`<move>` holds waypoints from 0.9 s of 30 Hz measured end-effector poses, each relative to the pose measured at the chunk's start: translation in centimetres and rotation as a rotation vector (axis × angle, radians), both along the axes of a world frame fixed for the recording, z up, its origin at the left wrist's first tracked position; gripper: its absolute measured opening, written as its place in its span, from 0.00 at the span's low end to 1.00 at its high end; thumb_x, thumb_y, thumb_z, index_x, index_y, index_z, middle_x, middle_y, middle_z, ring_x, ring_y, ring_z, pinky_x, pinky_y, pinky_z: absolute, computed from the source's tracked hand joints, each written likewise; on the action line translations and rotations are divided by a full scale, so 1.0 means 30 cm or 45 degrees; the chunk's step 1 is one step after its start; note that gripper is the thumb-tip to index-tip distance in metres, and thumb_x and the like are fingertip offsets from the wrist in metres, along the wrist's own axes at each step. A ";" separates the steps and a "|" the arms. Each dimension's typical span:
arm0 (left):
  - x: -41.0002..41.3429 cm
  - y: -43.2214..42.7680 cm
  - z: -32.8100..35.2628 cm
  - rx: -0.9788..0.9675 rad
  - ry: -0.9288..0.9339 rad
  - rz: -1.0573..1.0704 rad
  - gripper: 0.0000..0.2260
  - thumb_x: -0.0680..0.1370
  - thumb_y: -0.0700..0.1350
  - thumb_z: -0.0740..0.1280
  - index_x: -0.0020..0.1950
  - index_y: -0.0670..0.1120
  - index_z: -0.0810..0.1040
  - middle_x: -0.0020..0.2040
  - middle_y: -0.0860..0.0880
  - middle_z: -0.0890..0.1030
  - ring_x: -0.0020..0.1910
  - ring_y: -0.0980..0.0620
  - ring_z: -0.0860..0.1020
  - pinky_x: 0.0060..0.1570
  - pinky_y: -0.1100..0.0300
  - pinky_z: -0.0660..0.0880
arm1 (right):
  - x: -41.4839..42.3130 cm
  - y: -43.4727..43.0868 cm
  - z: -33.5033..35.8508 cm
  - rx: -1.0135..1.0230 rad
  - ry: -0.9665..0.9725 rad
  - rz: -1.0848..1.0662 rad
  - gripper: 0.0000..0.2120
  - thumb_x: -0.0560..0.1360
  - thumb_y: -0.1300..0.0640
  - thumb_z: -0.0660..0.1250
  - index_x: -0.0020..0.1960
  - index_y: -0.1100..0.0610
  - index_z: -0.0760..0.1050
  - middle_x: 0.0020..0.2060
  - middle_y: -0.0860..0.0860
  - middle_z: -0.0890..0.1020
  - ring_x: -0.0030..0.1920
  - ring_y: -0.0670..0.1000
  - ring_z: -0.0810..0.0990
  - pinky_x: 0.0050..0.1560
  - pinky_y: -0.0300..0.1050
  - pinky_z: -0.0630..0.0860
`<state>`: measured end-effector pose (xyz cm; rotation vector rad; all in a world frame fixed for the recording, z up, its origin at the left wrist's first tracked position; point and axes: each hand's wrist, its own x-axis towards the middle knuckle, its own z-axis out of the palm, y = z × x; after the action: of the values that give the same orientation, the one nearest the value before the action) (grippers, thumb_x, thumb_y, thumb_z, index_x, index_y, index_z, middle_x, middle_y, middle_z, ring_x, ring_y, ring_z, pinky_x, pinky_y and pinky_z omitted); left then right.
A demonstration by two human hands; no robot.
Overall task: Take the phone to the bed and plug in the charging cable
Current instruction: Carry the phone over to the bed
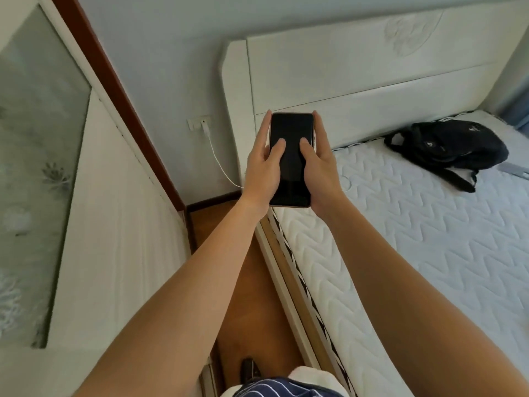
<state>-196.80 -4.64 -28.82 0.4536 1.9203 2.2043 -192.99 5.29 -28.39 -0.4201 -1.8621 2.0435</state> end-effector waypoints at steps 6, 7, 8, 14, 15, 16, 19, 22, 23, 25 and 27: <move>-0.166 0.141 -0.094 -0.056 -0.009 -0.133 0.26 0.88 0.45 0.59 0.85 0.59 0.57 0.77 0.55 0.71 0.65 0.65 0.76 0.63 0.65 0.80 | -0.125 0.128 -0.067 -0.002 -0.074 -0.149 0.26 0.87 0.54 0.57 0.80 0.33 0.60 0.66 0.41 0.80 0.65 0.48 0.83 0.64 0.55 0.83; -0.195 0.169 -0.105 -0.067 -0.016 -0.153 0.26 0.88 0.45 0.58 0.84 0.59 0.57 0.75 0.56 0.72 0.62 0.66 0.77 0.57 0.69 0.80 | -0.146 0.152 -0.077 -0.012 -0.078 -0.169 0.26 0.87 0.54 0.57 0.80 0.33 0.60 0.64 0.41 0.80 0.64 0.48 0.83 0.65 0.55 0.83; -0.221 0.196 -0.114 -0.079 -0.018 -0.165 0.25 0.88 0.45 0.58 0.84 0.60 0.57 0.74 0.57 0.72 0.61 0.68 0.78 0.53 0.71 0.80 | -0.166 0.176 -0.086 -0.024 -0.078 -0.188 0.26 0.87 0.54 0.57 0.80 0.33 0.60 0.65 0.42 0.80 0.66 0.50 0.82 0.66 0.57 0.82; -0.362 0.361 -0.131 -0.138 -0.010 -0.235 0.25 0.88 0.45 0.58 0.85 0.59 0.56 0.68 0.65 0.72 0.56 0.77 0.78 0.51 0.74 0.78 | -0.293 0.331 -0.120 -0.075 -0.075 -0.277 0.26 0.87 0.55 0.57 0.80 0.33 0.61 0.65 0.42 0.80 0.66 0.52 0.83 0.66 0.59 0.81; -0.384 0.391 -0.129 -0.161 0.011 -0.248 0.26 0.88 0.46 0.58 0.85 0.58 0.55 0.68 0.66 0.71 0.56 0.78 0.77 0.50 0.75 0.78 | -0.312 0.359 -0.124 -0.088 -0.072 -0.289 0.26 0.87 0.55 0.57 0.80 0.33 0.61 0.65 0.42 0.80 0.65 0.52 0.83 0.66 0.59 0.82; -0.405 0.421 -0.129 -0.179 0.025 -0.264 0.26 0.88 0.46 0.57 0.85 0.58 0.55 0.67 0.67 0.70 0.56 0.79 0.77 0.50 0.77 0.77 | -0.332 0.388 -0.127 -0.098 -0.069 -0.301 0.26 0.87 0.55 0.57 0.80 0.33 0.61 0.65 0.42 0.80 0.65 0.51 0.83 0.67 0.58 0.82; -0.462 0.507 -0.128 -0.220 0.022 -0.302 0.26 0.88 0.48 0.57 0.85 0.59 0.53 0.69 0.64 0.72 0.58 0.74 0.78 0.50 0.74 0.78 | -0.383 0.464 -0.132 -0.113 -0.065 -0.352 0.26 0.87 0.55 0.57 0.80 0.33 0.61 0.66 0.44 0.80 0.65 0.51 0.83 0.67 0.57 0.81; -0.510 0.579 -0.133 -0.240 0.026 -0.328 0.26 0.88 0.48 0.57 0.85 0.60 0.54 0.76 0.57 0.72 0.65 0.63 0.78 0.56 0.69 0.79 | -0.421 0.529 -0.136 -0.106 -0.083 -0.411 0.26 0.86 0.54 0.58 0.79 0.32 0.61 0.68 0.46 0.80 0.65 0.52 0.83 0.67 0.58 0.81; -0.525 0.605 -0.136 -0.235 0.024 -0.347 0.26 0.88 0.48 0.57 0.85 0.61 0.54 0.78 0.55 0.71 0.68 0.59 0.78 0.59 0.66 0.80 | -0.433 0.552 -0.137 -0.109 -0.082 -0.433 0.26 0.86 0.54 0.58 0.79 0.31 0.61 0.68 0.46 0.80 0.65 0.52 0.83 0.67 0.58 0.81; -0.562 0.663 -0.141 -0.220 0.024 -0.399 0.26 0.88 0.48 0.57 0.85 0.61 0.54 0.80 0.51 0.71 0.73 0.51 0.76 0.69 0.54 0.79 | -0.460 0.601 -0.143 -0.122 -0.078 -0.487 0.26 0.86 0.54 0.58 0.79 0.32 0.62 0.65 0.43 0.82 0.63 0.51 0.85 0.65 0.56 0.83; -0.602 0.730 -0.149 -0.219 0.037 -0.442 0.27 0.88 0.46 0.58 0.85 0.59 0.55 0.81 0.49 0.70 0.76 0.48 0.74 0.74 0.46 0.76 | -0.489 0.650 -0.150 -0.109 -0.084 -0.558 0.26 0.86 0.54 0.58 0.79 0.32 0.62 0.60 0.39 0.82 0.61 0.49 0.86 0.63 0.53 0.84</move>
<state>-214.88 17.27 -33.30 0.7299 1.8591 1.8099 -207.65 24.79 -32.89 -0.8449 -1.5486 1.8282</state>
